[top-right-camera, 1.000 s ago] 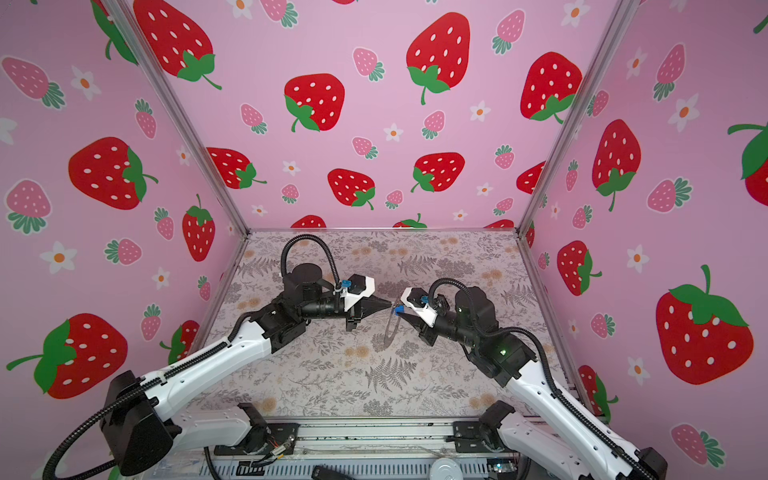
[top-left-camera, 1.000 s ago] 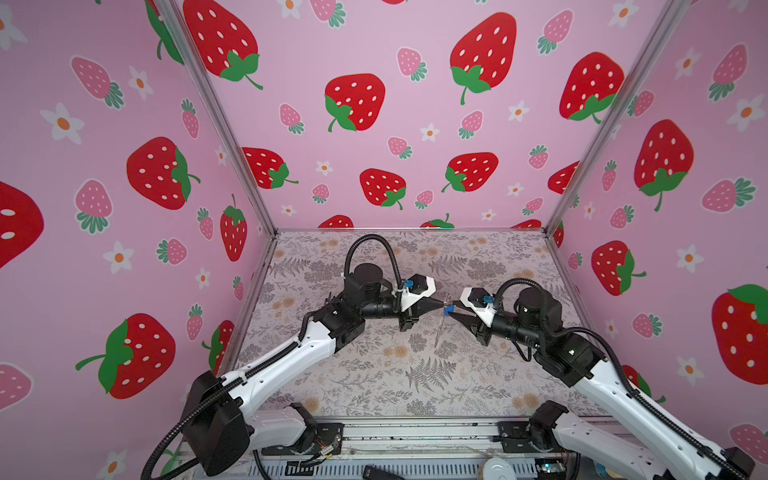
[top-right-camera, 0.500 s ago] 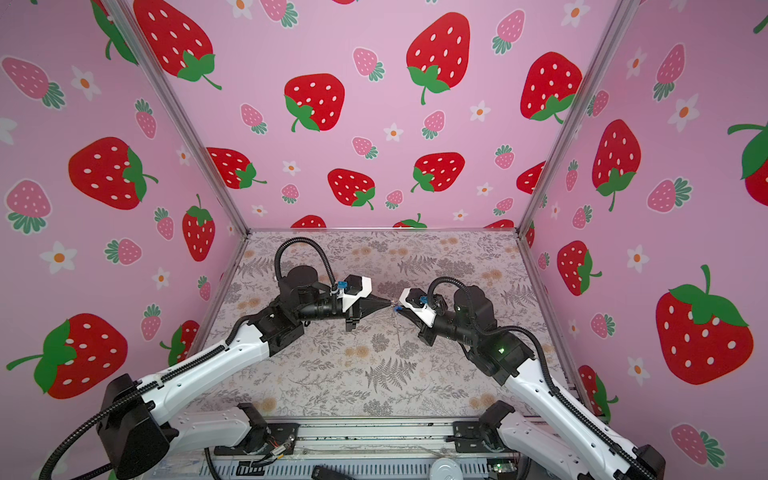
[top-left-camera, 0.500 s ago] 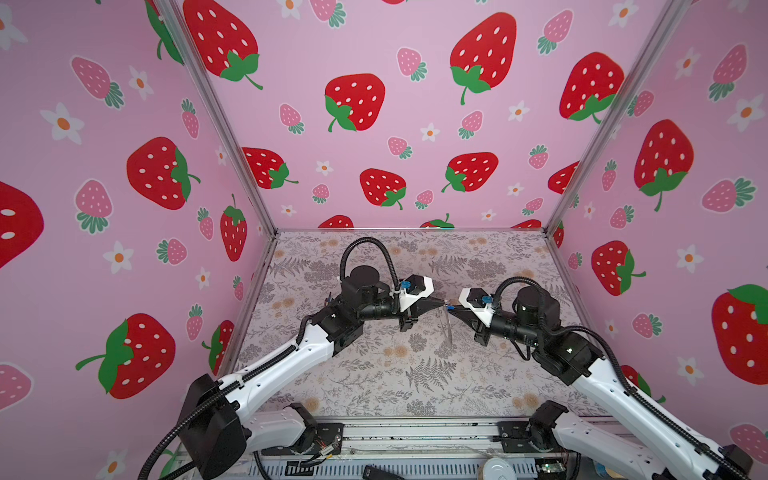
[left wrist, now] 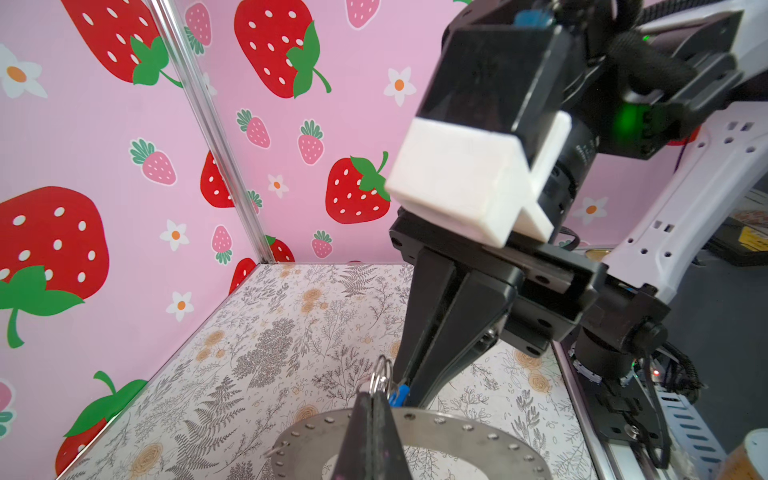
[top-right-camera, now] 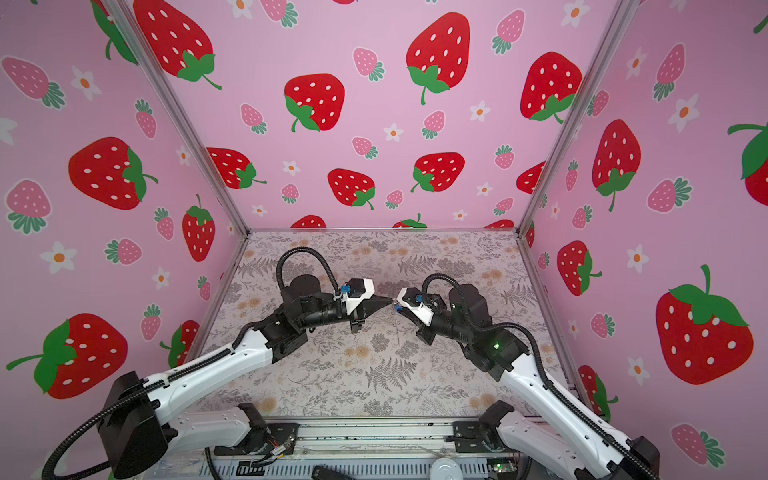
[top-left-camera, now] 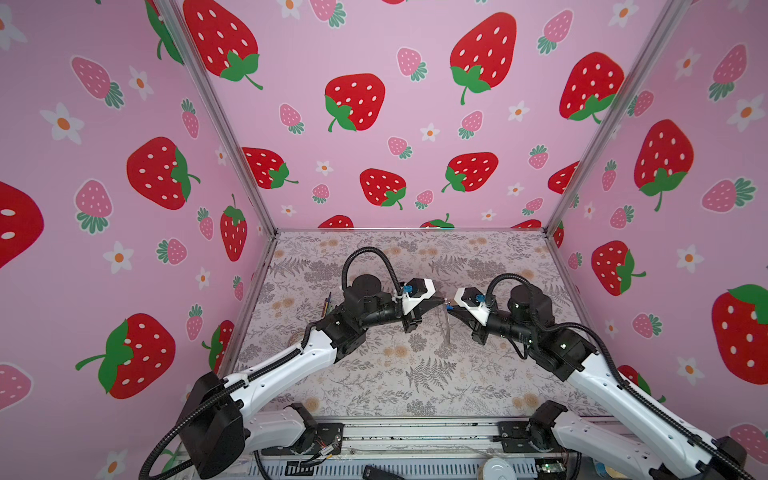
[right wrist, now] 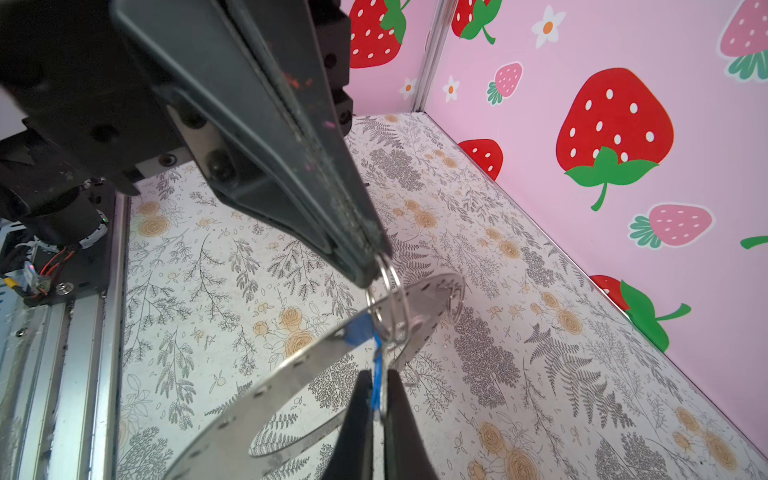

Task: Put the keys on the keyring
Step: 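Close the right gripper on the blue-tagged key below the ring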

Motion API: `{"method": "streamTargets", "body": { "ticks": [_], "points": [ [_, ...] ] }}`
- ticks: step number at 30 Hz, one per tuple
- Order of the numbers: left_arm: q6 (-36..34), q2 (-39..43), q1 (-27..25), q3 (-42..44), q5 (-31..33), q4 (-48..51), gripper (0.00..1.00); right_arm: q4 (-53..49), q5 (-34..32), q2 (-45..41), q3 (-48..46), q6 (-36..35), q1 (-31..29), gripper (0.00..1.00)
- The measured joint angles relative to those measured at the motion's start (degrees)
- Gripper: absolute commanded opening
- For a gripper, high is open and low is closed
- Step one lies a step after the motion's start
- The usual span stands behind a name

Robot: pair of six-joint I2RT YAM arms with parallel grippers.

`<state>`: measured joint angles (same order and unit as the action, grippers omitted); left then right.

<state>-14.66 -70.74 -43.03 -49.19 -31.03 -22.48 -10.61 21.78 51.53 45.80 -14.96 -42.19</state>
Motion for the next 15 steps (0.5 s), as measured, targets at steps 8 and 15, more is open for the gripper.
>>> {"method": "streamTargets", "body": {
  "ticks": [8,15],
  "points": [
    [1.2,0.0,-1.9,3.3,4.7,-6.0,0.00,0.8,0.7,1.9,0.2,0.3,0.0,0.00],
    [1.5,-0.1,-2.8,4.7,8.5,-8.2,0.00,1.4,0.2,3.1,0.2,1.3,0.0,0.00]
  ]
}}
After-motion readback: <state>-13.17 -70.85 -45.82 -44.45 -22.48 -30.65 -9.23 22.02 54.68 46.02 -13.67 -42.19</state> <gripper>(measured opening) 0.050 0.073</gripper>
